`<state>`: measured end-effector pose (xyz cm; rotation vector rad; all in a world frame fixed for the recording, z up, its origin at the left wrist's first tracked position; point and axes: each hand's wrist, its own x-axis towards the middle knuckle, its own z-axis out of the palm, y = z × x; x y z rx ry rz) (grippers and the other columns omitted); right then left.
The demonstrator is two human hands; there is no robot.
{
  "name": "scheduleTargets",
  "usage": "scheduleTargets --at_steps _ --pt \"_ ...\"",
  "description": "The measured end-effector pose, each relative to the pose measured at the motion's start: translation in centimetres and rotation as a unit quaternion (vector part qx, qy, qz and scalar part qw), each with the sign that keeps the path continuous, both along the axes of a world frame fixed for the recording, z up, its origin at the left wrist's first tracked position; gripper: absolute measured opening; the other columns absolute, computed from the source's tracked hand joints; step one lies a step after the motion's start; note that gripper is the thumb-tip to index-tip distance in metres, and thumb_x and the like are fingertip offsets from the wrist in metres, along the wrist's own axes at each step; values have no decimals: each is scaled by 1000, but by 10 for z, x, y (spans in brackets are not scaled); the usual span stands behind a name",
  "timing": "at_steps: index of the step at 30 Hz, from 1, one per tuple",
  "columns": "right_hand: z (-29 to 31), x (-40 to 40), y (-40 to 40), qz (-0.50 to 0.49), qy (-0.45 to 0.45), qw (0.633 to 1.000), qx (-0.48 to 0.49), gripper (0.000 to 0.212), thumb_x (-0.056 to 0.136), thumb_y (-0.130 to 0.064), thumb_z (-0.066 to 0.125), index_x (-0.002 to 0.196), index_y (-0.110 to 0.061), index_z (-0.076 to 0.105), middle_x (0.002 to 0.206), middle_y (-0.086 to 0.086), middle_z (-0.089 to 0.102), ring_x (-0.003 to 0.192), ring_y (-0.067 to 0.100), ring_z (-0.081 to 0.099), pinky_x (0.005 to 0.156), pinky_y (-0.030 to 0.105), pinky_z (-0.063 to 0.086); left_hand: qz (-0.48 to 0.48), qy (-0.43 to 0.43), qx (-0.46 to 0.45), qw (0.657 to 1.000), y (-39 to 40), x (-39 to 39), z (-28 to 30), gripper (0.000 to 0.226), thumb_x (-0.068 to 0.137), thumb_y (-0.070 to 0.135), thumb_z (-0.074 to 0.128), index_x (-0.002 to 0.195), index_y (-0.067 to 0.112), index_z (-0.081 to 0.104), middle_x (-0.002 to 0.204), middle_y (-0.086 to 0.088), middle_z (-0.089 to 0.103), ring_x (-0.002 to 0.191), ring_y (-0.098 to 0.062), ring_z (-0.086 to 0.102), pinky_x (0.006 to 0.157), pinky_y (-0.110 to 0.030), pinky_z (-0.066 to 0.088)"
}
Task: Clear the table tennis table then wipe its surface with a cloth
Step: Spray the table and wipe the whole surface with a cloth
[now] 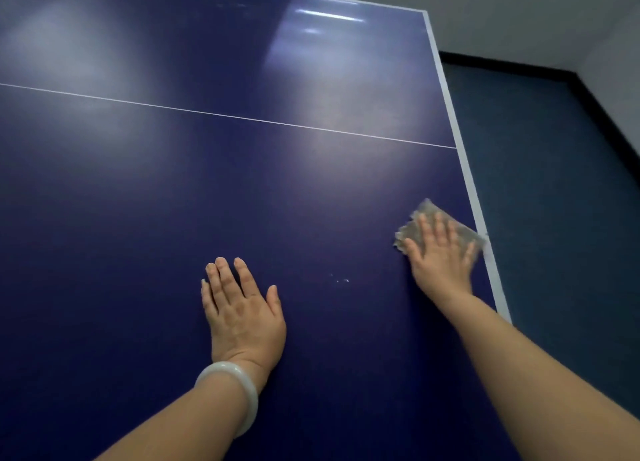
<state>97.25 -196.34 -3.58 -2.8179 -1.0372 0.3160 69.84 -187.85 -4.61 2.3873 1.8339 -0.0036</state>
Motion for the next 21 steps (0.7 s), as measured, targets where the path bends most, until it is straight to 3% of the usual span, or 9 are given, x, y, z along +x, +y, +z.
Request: scheduleTargets --at_steps 3,9,15,19,21 --pt "-3 -18 -44 -92 -12 996 12 62 100 -53 19 155 -31 2 162 -5 -10 149 15 -13 118 55 -9 -2 2 -7 1000 -1 0 3 73 97 48 14 153 4 -3 160 -22 -5 149 -33 -10 121 -47 -2" --pt "-13 -104 -37 -69 -43 997 16 62 101 -50 17 153 -28 -9 161 -6 -16 148 15 -18 118 51 -13 -1 -13 -19 1000 -1 -2 6 73 98 49 14 153 4 -4 160 -21 -6 149 -33 -10 122 -46 -3" --pt "-13 -104 -35 -69 -40 997 22 59 101 -46 18 155 -29 0 162 -7 -10 148 13 -15 119 49 -12 -73 -154 -101 980 5 -39 21 60 103 39 28 155 16 10 163 -6 -6 149 -19 -11 121 -33 -6" --pt "-11 -106 -34 -72 -27 997 30 58 102 -45 20 155 -30 5 163 -7 -6 149 13 -10 119 50 -10 -82 -87 -62 991 -13 -113 18 62 102 45 19 156 17 8 162 -7 -7 149 -20 -10 122 -34 -4" --pt "-9 -105 -33 -73 -25 996 32 57 102 -44 21 155 -30 8 163 -7 -4 149 13 -8 119 50 -10 -75 -40 -30 996 -32 -148 10 64 101 48 13 154 12 18 162 -13 6 150 -25 4 122 -38 3"
